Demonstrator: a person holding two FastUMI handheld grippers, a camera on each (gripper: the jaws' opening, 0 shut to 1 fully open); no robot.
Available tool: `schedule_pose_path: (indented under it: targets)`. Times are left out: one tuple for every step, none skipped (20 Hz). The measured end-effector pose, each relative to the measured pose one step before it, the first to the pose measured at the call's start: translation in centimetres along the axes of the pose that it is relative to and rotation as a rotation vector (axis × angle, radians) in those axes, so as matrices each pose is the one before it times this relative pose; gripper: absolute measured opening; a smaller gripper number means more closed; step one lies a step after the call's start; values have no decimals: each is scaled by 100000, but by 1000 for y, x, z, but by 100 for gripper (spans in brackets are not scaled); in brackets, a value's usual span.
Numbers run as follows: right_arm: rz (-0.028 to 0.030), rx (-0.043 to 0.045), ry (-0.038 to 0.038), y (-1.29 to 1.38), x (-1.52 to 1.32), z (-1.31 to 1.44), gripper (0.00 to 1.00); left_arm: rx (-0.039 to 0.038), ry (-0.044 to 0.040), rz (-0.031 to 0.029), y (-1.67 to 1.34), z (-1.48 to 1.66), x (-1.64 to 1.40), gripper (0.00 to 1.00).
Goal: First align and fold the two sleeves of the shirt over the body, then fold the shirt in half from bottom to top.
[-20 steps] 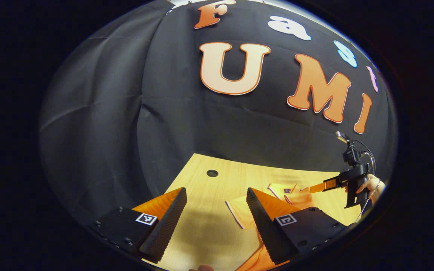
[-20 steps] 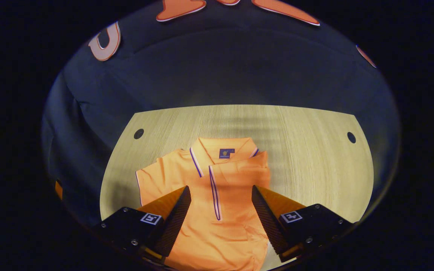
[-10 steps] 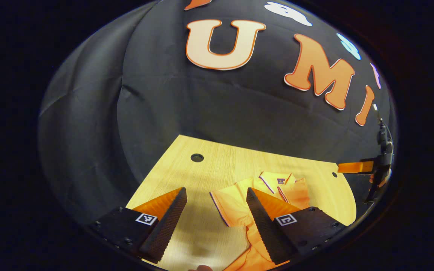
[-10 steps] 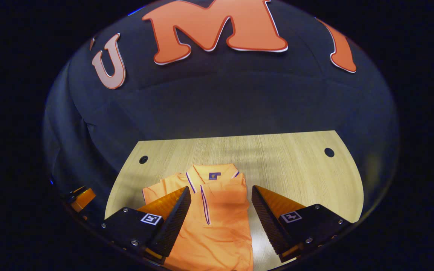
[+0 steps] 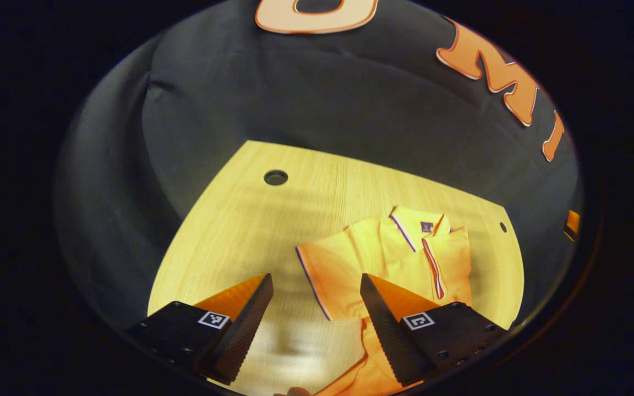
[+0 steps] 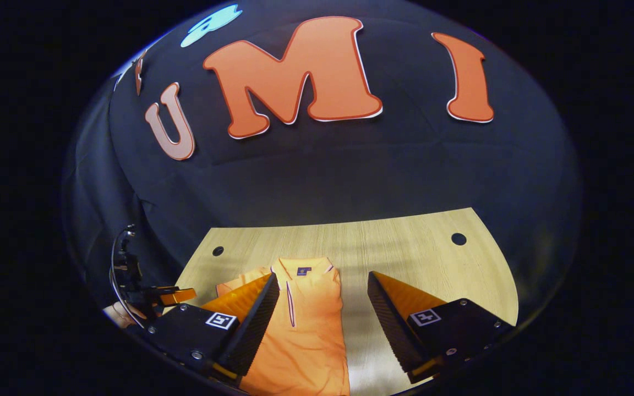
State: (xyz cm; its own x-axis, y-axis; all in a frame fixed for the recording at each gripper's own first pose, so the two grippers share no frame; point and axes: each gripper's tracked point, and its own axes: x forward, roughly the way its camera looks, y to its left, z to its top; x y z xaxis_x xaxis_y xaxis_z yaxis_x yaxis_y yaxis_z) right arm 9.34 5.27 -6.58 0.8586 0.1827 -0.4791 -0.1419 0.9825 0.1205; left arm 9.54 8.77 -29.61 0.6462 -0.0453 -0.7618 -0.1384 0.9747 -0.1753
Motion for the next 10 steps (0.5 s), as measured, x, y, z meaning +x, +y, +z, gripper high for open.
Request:
schedule_pose_path:
  targets:
    - [-18, 362, 64, -578, -180, -86, 99, -1771, 3952, -212, -53, -649, 1055, 98]
    - [127, 459, 321, -560, -341, -121, 99, -1170, 3751, 264, -5, -551, 953, 98]
    - [132, 442, 813, -557, -210, -250, 99, -133, 3524, 1097, 98, -423, 1148, 98]
    - [91, 793, 692, -520, -196, -157, 99, 657, 3193, 974, 39, -308, 977, 98]
    - [140, 696, 799, -519, -125, -312, 99, 171, 3357, 1483, 131, -370, 814, 98]
    - [-34, 460, 764, -553, 4, -268, 99, -168, 3660, 1188, 153, -436, 693, 98]
    - [-345, 637, 446, -644, -165, -128, 99, -540, 2652, 853, 171, -383, 710, 98]
    - [-171, 443, 519, -444, 25, -193, 99, -959, 1981, 844, 141, -172, 643, 98]
    - [-196, 551, 720, -320, 122, -294, 99, -832, 2478, 608, 181, -369, 359, 98]
    - [48, 858, 749, -641, -293, -347, 99, -923, 1734, 497, 257, -72, 435, 98]
